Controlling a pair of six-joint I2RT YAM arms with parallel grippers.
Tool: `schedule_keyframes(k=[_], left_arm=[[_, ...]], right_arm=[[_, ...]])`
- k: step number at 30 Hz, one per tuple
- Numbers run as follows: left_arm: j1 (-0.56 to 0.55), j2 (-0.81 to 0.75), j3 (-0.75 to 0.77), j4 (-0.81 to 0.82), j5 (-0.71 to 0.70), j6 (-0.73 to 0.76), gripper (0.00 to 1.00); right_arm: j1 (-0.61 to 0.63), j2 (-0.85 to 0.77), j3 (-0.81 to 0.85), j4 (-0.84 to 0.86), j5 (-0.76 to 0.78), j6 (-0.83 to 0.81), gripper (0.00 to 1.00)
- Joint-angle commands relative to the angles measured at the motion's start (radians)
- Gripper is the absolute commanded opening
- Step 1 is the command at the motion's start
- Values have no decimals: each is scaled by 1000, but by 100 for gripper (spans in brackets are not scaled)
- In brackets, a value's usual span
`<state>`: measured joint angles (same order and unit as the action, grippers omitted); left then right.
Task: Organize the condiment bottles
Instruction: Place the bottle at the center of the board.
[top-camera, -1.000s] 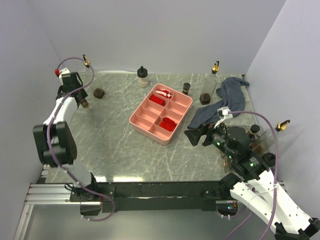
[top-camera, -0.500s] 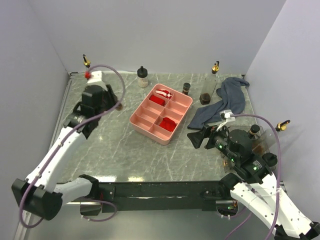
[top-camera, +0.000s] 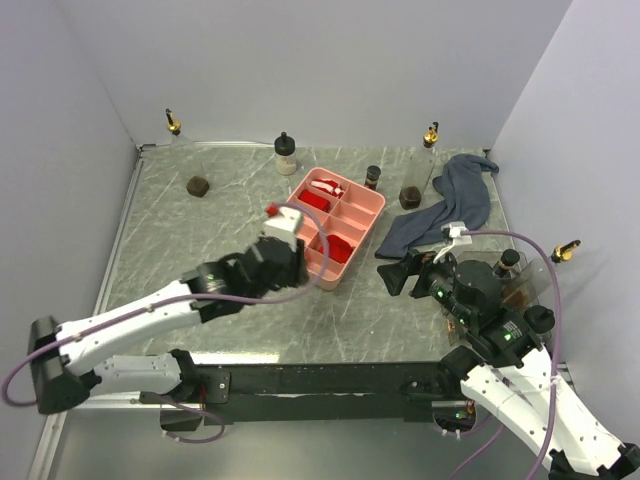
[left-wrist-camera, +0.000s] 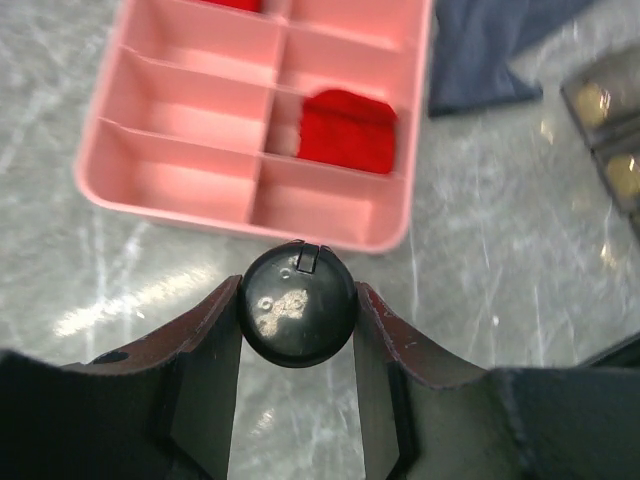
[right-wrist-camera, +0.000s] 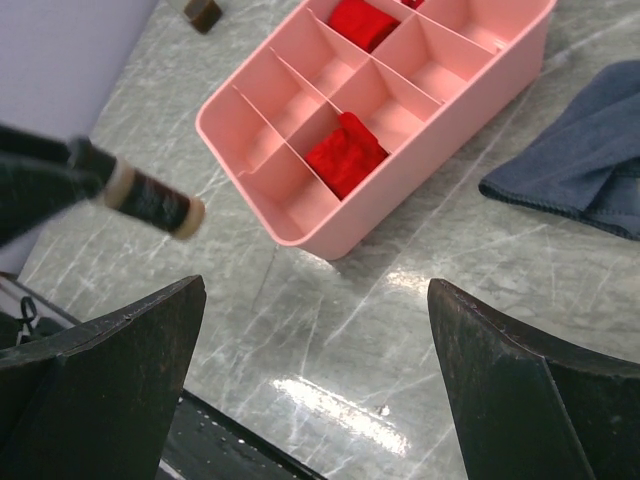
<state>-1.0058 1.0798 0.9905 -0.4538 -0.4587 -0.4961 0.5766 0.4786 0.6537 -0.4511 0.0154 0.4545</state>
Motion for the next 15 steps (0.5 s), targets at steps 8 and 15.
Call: schedule_keyframes(k=[8,15], left_arm=[[-231,221,-3,155,-172,-52,1],[-266,324,-4,210,-199,-41,9]], right_arm=[[5,-24,-25,-11,46,29,100],[5,-21,-23,-29,57,52,100]])
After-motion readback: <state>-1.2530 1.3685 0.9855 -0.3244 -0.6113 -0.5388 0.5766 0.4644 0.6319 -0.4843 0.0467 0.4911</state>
